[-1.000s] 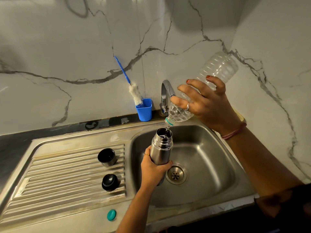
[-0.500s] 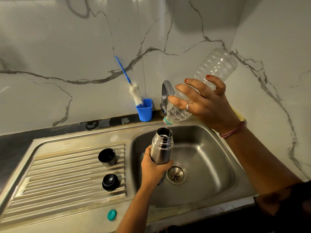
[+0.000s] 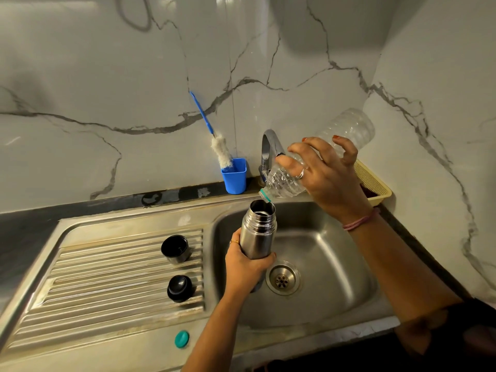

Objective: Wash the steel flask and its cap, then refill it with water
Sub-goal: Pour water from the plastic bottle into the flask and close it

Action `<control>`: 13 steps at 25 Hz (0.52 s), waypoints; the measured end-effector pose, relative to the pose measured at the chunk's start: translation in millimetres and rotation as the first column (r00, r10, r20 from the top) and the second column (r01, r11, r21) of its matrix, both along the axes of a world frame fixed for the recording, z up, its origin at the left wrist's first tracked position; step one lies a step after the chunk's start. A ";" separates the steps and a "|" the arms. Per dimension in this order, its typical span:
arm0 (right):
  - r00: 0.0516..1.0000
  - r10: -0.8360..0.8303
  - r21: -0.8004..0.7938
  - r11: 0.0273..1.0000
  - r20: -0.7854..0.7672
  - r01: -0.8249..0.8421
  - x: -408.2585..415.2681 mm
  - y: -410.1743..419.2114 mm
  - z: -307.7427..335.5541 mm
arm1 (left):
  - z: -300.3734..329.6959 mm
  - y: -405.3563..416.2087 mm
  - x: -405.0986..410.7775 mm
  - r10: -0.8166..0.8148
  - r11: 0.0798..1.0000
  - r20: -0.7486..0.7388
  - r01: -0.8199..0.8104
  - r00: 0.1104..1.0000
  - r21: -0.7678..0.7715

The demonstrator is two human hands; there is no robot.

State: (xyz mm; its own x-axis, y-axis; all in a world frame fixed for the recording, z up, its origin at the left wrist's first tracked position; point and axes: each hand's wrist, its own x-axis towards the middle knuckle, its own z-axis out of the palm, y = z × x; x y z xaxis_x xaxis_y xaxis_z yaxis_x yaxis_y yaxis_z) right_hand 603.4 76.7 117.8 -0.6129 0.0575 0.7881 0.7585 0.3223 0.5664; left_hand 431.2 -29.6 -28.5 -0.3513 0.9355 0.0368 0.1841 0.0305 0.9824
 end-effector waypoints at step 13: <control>0.911 -0.117 -0.503 0.858 -0.396 -0.109 -46.6 -18.9 -18.2 | 39.0 -25.5 -45.4 0.005 0.999 0.055 -0.007 0.998 0.033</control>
